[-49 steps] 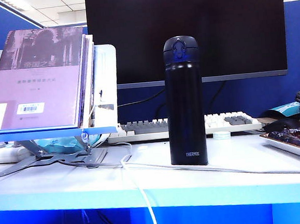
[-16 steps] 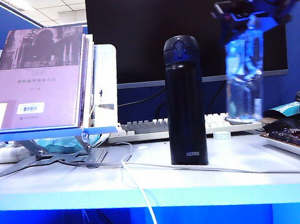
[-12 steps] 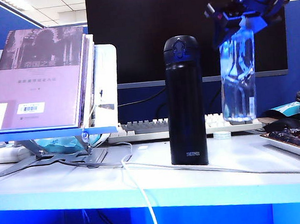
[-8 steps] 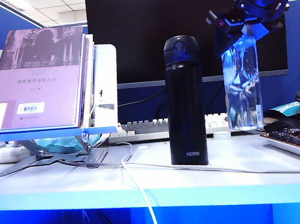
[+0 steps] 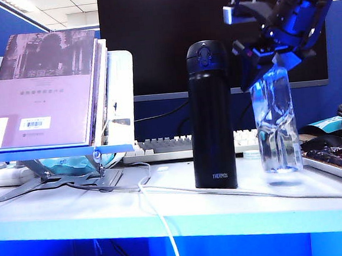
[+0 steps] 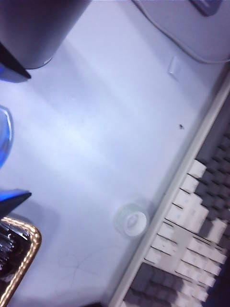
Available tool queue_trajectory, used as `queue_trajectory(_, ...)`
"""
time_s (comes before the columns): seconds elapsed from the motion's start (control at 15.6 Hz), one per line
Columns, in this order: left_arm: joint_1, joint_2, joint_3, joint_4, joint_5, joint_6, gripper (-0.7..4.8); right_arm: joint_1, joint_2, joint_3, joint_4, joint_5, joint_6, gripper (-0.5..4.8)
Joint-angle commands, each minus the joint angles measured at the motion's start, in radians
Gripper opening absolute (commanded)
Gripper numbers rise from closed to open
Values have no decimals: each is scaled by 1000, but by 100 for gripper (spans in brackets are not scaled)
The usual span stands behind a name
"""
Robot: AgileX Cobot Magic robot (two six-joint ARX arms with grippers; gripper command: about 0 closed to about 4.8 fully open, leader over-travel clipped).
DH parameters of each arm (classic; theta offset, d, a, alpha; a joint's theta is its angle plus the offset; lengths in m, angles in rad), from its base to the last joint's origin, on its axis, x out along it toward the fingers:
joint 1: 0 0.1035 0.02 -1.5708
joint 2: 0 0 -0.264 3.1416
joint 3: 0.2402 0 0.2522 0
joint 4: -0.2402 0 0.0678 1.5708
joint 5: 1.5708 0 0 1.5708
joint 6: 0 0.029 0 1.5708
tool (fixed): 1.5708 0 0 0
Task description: Pick up the mineral water bottle and place it vertically to the right of the black thermos cup.
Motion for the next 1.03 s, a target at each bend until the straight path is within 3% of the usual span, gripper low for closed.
queue_trajectory(0.06,0,-3,0,-9,5,4,-4,1,8,14,58,-28,-5,281)
queue_trajectory(0.64,0,-3,0,-9,5,4,-4,1,55,13,83,-58,-6,282)
queue_trajectory(0.71,0,-3,0,-9,5,4,-4,1,55,13,77,-77,-5,294)
queue_trajectory(0.77,0,-3,0,-9,5,4,-4,1,55,13,70,-78,-3,347)
queue_trajectory(1.03,0,-3,0,-9,5,4,-4,1,54,13,35,-78,-1,359)
